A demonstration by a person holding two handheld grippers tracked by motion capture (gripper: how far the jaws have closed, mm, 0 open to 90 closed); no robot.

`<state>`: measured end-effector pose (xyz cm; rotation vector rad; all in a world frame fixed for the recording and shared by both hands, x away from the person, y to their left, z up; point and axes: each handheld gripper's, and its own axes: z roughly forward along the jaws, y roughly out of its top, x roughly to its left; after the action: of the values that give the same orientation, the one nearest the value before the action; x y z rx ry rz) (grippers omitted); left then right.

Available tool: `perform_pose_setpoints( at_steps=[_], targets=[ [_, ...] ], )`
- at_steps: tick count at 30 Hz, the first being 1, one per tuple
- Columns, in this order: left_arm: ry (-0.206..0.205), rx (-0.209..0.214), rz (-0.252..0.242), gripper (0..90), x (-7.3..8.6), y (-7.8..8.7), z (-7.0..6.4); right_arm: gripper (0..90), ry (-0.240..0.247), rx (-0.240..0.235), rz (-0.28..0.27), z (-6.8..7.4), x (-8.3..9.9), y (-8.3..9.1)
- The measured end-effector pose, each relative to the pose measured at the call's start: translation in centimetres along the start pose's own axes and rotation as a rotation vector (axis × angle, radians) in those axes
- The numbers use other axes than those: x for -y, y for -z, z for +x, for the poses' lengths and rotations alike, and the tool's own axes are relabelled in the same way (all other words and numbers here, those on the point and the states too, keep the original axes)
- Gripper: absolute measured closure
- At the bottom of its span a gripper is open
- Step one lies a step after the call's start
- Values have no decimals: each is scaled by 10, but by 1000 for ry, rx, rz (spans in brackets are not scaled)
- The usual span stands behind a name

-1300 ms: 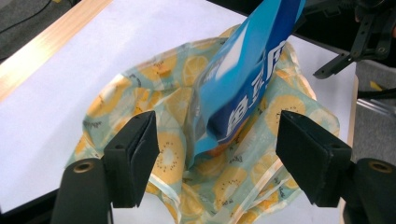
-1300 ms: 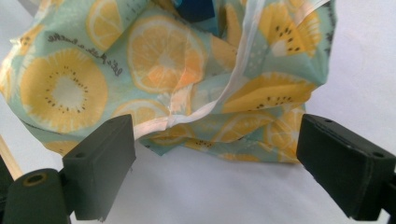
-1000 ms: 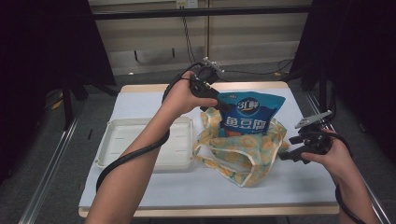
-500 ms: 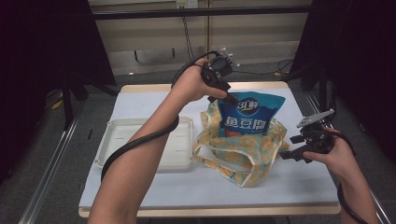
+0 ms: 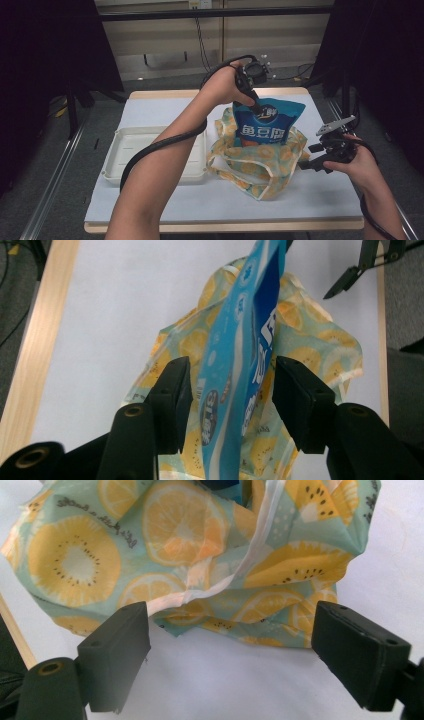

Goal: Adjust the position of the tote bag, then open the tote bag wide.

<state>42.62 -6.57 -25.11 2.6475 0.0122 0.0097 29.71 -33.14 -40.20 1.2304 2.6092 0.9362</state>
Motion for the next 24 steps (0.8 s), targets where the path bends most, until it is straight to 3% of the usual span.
perform_pose_setpoints(
  at_steps=[10,13,21,24],
  targets=[
    [-37,31,41,636,-9,-12,-3,164,-2,4,1,0,6,4],
    [-33,44,17,680,-8,-13,-2,165,-3,2,9,0,6,2],
    [-43,50,29,690,-6,-16,-2,166,3,0,13,1,5,0],
    [-39,46,5,757,-5,-17,-1,166,7,0,12,1,6,-1]
  ],
)
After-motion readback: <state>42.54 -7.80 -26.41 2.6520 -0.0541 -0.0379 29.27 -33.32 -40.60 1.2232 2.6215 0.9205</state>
